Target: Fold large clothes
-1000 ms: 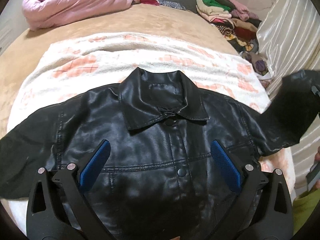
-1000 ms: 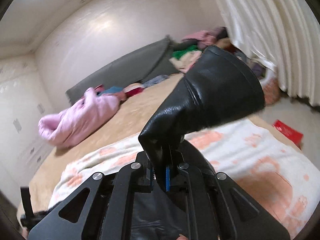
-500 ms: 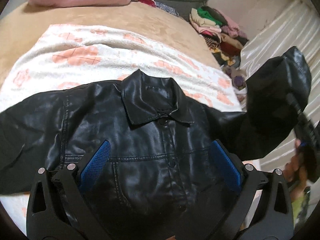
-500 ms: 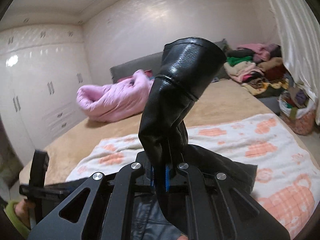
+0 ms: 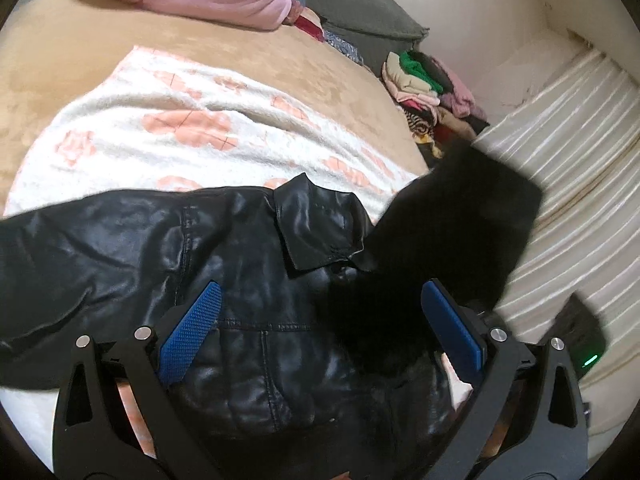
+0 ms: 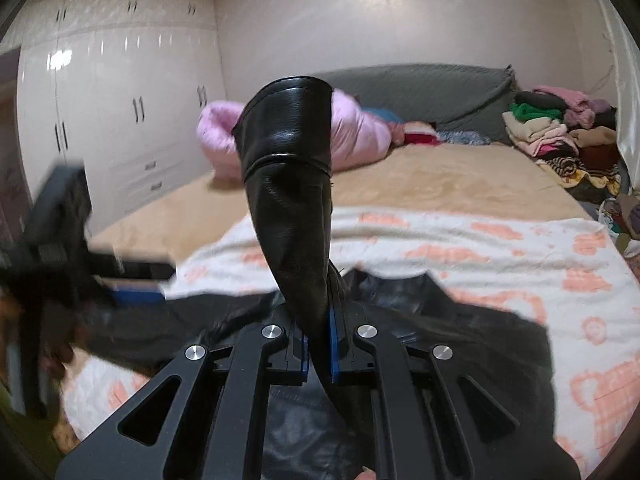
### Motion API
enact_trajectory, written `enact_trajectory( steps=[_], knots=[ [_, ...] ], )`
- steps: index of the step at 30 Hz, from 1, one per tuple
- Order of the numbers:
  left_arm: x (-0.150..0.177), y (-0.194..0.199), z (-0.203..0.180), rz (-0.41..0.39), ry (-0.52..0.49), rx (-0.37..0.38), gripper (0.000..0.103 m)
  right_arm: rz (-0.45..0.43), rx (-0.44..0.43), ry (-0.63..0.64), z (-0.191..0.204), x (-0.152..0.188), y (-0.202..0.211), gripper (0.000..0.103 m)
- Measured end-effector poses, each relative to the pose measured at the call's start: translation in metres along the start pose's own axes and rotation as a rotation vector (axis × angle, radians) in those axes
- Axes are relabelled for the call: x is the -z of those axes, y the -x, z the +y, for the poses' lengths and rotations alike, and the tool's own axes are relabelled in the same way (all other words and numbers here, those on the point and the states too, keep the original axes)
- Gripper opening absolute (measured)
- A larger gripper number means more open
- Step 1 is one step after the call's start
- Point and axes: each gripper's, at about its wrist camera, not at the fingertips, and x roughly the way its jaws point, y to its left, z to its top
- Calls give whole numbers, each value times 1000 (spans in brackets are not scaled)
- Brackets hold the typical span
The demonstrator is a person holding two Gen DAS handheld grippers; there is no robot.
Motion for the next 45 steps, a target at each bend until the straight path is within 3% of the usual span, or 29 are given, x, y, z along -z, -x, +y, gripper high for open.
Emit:
enact_trajectory(
  steps=[4, 13, 14, 15, 17, 21, 25, 28, 30, 33, 36, 38, 39, 41, 45],
  knots=[
    [0, 6, 20, -12, 71, 59, 94, 50, 12, 24, 21, 27, -23, 7],
    [5, 6, 36, -6, 78, 24, 94, 146, 12, 42, 40, 74, -50, 14],
    [6, 5, 37, -5, 79, 23, 94, 168, 15, 50, 43, 78, -51, 22],
    [7, 4, 37, -1, 79, 25, 94, 176, 12, 55, 44, 80, -53, 48],
    [9, 0, 39, 11, 81, 23, 94, 185, -24, 71, 48, 84, -48, 82],
    [17, -10, 40, 52, 62, 3, 94, 217, -85, 95, 54, 93, -33, 92],
    [31, -23, 47, 103, 61, -14, 94, 218, -147, 20, 42, 104, -4, 92],
    [41, -35, 54, 138, 89, -17, 94, 217, -135, -50, 24, 104, 11, 92],
    [47, -44, 58, 154, 115, -4, 86, 214, -115, -92, 9, 101, 18, 86],
    [50, -57, 60, 161, 124, -26, 70, 207, -51, -123, -15, 97, 25, 78],
    [54, -73, 57, 166, 117, -50, 42, 213, 29, -169, -43, 95, 34, 74],
    [55, -78, 54, 148, 92, -90, 7, 220, 90, -188, -62, 93, 38, 70],
    [55, -77, 52, 140, 79, -96, 5, 237, 129, -190, -73, 91, 40, 63],
    [50, -68, 44, 109, 73, -30, 2, 254, 173, -199, -96, 85, 42, 50],
    [35, -35, 5, 5, -42, 33, 1, 243, 244, -235, -135, 63, 42, 48]
  ],
)
